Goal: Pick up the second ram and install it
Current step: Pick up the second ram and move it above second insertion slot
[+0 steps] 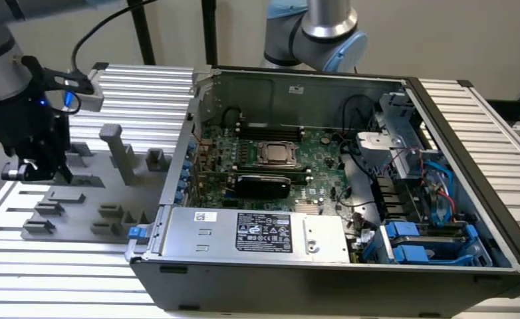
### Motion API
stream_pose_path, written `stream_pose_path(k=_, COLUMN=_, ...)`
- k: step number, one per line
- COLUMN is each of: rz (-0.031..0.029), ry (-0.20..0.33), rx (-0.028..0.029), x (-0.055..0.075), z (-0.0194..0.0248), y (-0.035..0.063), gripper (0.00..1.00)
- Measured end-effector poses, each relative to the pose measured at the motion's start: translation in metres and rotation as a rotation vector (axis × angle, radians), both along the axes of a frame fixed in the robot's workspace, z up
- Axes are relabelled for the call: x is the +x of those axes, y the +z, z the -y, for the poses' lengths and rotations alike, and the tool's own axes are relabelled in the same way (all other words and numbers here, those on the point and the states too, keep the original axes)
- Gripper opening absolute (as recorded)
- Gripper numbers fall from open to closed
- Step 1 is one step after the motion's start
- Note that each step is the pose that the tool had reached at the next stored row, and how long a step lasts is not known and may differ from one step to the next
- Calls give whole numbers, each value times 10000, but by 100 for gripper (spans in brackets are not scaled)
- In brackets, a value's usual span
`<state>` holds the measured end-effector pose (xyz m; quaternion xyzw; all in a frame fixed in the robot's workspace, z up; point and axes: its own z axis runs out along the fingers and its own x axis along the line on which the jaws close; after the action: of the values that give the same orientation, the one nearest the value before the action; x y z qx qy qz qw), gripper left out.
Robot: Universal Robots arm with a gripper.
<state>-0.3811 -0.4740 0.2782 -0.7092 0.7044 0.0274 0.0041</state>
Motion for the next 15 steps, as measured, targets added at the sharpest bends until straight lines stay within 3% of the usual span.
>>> stream_pose_path(k=7, rz=0, ry=0, rx=-1, x=98, z=0, y=318, gripper=0)
stream_pose_path(k=15, rz=-3, ry=0, rx=-6, x=425, z=-4, y=685, gripper=0)
